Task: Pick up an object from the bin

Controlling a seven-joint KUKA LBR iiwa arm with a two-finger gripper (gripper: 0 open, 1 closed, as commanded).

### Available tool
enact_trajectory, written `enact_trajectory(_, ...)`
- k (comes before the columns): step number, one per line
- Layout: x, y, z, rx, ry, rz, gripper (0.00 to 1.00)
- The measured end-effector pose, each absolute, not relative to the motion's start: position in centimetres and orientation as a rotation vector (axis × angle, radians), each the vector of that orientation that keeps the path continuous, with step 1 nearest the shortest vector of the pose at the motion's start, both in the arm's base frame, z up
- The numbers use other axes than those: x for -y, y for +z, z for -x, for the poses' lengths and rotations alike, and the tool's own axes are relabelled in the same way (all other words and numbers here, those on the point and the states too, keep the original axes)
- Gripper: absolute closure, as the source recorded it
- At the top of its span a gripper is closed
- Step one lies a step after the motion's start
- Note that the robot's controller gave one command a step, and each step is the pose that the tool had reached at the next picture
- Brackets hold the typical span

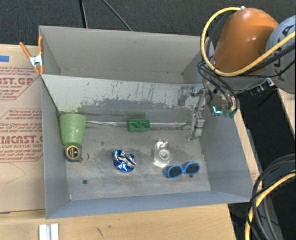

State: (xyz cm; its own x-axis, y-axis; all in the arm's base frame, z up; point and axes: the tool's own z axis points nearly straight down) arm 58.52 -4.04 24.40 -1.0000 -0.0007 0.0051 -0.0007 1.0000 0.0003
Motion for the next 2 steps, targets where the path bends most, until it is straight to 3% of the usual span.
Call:
enact_trajectory(1,10.2,13.7,-52.1,3.091,-0.002,-0.537,0.00)
enact_trajectory(2,7.8,6.8,-52.2,3.065,-0.006,-0.674,0.00)
